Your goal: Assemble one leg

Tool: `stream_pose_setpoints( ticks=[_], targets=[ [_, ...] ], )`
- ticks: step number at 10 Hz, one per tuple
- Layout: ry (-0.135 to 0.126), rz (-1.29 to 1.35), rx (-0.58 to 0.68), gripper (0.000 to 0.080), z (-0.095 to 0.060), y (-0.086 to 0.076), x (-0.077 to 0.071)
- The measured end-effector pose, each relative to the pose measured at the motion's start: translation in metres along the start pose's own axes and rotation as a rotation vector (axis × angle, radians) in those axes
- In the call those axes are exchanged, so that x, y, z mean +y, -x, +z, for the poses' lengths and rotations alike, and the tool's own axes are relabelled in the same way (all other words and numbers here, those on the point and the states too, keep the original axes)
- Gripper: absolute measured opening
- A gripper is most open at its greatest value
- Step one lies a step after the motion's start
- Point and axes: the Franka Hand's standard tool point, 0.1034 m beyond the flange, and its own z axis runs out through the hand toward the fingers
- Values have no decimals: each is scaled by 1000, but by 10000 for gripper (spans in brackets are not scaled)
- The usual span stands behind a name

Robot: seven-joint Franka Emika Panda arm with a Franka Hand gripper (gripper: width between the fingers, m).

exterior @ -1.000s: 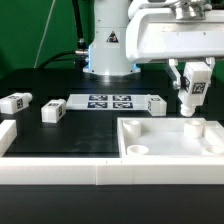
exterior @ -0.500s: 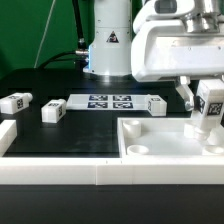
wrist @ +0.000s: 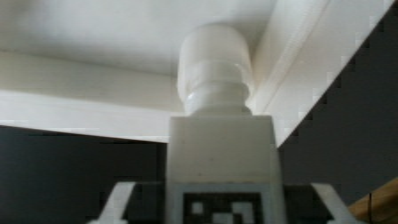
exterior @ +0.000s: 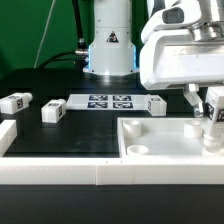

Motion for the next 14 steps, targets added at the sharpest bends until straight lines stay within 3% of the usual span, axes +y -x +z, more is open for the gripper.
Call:
stream_pose_setpoints(
  ticks=[5, 8, 14],
  targets=[
    [8, -5, 38, 284, 6, -3, 1],
    [7, -4, 26, 284, 14, 4, -2],
    [10, -2, 41, 284, 13, 5, -2]
  ],
)
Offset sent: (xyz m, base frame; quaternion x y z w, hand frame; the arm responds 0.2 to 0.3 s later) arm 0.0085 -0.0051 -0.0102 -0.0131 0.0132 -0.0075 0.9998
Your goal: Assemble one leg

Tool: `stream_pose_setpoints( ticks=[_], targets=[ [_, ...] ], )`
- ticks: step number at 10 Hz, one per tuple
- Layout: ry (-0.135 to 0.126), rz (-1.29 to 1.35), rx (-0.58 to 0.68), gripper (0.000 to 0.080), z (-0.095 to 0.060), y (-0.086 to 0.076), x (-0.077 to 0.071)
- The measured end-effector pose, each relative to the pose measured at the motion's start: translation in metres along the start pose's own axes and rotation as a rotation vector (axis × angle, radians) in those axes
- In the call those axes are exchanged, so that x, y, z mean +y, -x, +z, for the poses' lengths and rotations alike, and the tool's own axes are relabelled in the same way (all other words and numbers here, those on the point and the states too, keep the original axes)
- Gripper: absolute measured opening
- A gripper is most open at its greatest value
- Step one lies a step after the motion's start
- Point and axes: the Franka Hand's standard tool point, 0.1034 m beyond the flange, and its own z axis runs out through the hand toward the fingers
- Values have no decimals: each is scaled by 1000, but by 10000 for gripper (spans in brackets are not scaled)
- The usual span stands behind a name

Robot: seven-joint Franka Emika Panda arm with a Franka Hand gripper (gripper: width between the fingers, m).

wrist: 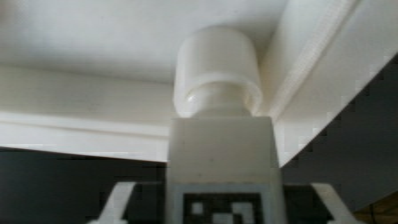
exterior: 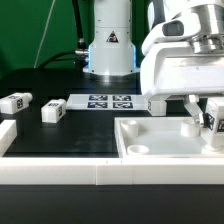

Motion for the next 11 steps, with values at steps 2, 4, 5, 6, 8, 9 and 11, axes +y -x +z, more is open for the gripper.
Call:
stream_pose_setpoints(
  ticks=[2, 4, 5, 6, 8, 9, 11],
  targets=[
    [-4, 1, -20, 289, 1, 2, 0],
    [-4, 1, -21, 491, 1, 3, 0],
    [-4, 1, -21, 618, 1, 3, 0],
    [-4, 1, -21, 640, 1, 3, 0],
    [-4, 1, -22, 648, 1, 3, 0],
    [-4, 1, -22, 648, 1, 3, 0],
    [-4, 1, -22, 649, 1, 3, 0]
  ],
)
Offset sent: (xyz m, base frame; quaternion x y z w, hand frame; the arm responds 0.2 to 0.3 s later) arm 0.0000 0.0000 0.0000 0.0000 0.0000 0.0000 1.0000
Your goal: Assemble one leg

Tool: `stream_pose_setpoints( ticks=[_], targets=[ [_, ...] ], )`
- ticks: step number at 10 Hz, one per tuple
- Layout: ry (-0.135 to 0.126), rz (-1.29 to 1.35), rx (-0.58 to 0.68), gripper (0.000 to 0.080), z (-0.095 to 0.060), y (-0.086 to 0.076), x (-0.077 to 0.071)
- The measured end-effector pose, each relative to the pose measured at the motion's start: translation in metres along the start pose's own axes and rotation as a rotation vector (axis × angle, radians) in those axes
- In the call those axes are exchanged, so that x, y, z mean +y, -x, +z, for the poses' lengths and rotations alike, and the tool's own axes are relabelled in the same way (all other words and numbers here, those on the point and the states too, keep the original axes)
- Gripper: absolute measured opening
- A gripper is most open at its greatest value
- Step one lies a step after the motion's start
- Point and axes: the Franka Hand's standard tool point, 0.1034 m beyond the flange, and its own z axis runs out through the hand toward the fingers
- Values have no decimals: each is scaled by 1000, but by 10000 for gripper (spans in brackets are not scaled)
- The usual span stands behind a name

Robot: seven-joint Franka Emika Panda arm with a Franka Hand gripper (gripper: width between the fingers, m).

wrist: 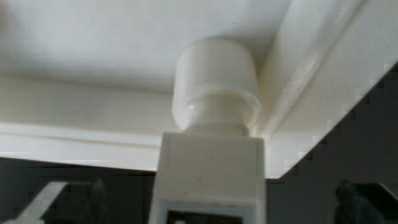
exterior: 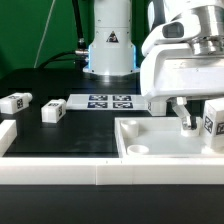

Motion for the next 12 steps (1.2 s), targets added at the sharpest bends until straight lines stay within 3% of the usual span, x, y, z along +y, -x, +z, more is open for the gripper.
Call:
stream_pose_setpoints(
  ticks=[1, 3, 6, 7, 12],
  targets=[
    [0, -2, -3, 649, -2, -2, 1],
    [2, 1, -9, 649, -24, -16, 9],
    [-15, 1, -73, 649, -23, -14, 5],
    [-41, 6, -182, 649, -22, -9, 1],
    [-105, 23, -601, 649, -16, -18, 9]
  ],
)
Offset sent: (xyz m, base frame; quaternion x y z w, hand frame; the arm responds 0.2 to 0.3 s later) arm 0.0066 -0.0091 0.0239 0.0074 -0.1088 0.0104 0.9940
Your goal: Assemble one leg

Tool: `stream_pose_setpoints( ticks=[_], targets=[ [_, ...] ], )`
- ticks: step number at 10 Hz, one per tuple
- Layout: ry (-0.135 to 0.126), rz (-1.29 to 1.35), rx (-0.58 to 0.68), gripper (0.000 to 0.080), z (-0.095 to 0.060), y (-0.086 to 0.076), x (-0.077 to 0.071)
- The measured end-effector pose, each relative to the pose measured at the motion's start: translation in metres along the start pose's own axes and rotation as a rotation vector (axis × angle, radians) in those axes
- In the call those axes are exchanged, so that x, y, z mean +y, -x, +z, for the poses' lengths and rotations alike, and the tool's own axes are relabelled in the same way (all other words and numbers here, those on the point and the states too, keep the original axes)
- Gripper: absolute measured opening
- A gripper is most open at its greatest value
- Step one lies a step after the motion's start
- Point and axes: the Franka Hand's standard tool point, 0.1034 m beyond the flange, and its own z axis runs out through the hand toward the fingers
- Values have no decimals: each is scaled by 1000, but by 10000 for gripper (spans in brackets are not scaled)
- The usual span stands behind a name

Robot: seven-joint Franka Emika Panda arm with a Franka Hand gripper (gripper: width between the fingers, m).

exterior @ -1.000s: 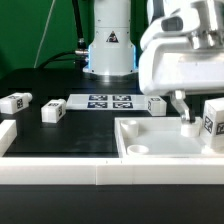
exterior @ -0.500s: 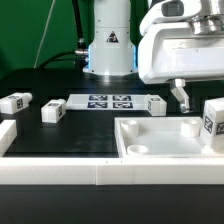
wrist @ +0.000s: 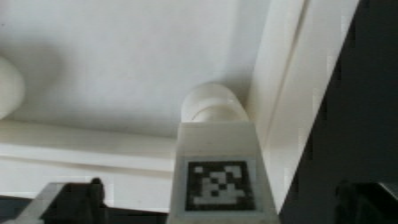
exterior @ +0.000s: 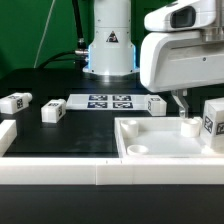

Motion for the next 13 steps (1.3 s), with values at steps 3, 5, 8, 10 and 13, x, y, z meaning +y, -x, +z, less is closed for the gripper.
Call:
stream_pose_setpoints(
  ticks=[3, 5, 8, 10, 13],
  targets=[
    [-14, 4, -115, 649, 1, -8, -4],
    [-12, 5, -102, 549, 1, -9, -3],
    [-12, 5, -102, 290, 1, -9, -3],
    [-11, 18, -102, 290, 1, -9, -3],
    [-5, 257, -73, 290, 1, -8, -4]
  ],
)
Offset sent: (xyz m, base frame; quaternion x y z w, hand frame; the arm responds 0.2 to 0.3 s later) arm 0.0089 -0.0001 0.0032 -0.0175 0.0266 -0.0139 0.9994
